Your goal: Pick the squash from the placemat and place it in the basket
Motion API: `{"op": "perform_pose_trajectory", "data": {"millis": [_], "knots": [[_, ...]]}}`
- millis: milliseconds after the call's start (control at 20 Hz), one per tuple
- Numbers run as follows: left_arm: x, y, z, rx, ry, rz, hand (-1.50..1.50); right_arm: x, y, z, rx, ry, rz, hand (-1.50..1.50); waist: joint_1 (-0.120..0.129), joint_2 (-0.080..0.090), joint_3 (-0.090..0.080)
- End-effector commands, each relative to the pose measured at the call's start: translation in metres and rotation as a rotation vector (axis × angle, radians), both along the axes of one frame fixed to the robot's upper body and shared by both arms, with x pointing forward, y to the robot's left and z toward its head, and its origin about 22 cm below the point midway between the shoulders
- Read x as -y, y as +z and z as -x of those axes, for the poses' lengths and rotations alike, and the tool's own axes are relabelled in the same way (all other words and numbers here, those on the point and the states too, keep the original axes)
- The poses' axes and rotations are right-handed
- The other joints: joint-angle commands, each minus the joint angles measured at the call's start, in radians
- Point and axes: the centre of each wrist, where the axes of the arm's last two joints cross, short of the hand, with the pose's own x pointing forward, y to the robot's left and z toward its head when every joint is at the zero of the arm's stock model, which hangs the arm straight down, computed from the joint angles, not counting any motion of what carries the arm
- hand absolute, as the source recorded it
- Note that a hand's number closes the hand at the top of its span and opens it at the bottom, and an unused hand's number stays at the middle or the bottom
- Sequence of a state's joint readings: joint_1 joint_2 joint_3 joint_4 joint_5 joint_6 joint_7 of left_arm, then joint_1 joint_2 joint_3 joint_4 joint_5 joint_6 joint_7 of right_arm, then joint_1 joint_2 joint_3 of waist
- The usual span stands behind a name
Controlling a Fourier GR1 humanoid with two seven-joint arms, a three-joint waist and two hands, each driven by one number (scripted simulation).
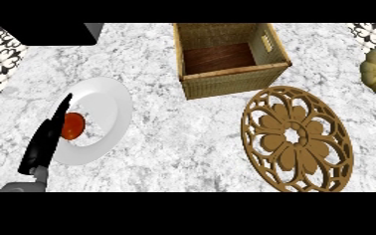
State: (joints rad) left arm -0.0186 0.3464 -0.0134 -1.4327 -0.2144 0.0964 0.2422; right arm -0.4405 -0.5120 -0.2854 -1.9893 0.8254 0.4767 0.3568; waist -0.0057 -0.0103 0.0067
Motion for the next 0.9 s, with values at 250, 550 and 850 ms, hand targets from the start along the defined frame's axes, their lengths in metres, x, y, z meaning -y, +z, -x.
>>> {"op": "perform_pose_trajectory", "data": {"millis": [250, 550, 850], "knots": [[0.0, -0.011, -0.005, -0.052, -0.009, 0.033, 0.0, -0.019, 0.082, 0.02, 0.031, 0.157, -0.143, 1.5, 0.003, 0.006, -0.009], [0.01, -0.016, -0.011, -0.044, -0.021, 0.033, 0.0, -0.054, 0.104, 0.009, -0.023, 0.202, -0.218, 1.5, 0.004, 0.008, -0.009], [-0.003, -0.013, -0.007, -0.053, -0.016, 0.029, 0.0, -0.076, 0.12, -0.029, -0.072, 0.208, -0.251, 1.5, 0.015, 0.011, -0.008]]}}
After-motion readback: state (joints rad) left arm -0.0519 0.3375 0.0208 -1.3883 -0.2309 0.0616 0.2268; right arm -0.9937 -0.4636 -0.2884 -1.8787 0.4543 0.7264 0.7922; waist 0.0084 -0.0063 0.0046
